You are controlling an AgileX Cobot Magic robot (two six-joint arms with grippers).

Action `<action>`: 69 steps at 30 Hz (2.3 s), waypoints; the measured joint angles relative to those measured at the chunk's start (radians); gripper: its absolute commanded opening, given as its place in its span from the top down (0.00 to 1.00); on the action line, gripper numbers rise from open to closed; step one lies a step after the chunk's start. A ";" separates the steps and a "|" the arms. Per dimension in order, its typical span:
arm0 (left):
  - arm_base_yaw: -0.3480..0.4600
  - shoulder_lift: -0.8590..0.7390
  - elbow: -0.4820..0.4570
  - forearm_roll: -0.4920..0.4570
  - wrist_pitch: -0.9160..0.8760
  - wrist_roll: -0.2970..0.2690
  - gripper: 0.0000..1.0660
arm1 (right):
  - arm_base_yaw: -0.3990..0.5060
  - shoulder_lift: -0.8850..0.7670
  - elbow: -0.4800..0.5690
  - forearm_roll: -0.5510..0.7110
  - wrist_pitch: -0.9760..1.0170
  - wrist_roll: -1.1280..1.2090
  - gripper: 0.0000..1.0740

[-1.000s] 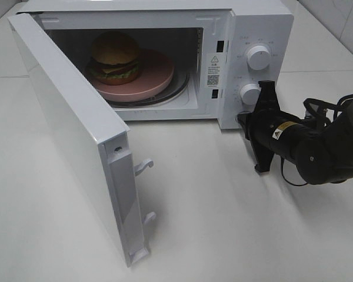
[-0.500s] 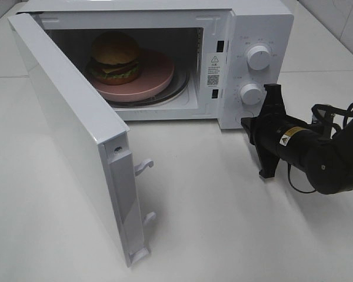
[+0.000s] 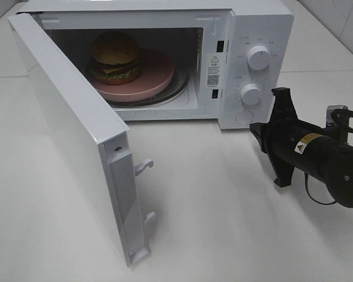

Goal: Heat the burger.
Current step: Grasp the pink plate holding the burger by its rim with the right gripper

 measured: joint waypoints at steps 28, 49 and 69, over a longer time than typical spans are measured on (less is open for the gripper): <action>0.000 0.000 0.000 0.000 0.000 0.000 0.05 | 0.000 -0.531 0.053 0.041 1.029 -1.212 0.97; 0.000 0.000 0.000 0.000 0.000 0.000 0.05 | 0.000 -0.557 -0.141 0.064 1.516 -1.968 0.06; 0.000 0.000 0.000 0.000 0.000 0.000 0.05 | 0.000 -0.557 -0.141 0.114 1.601 -2.346 0.10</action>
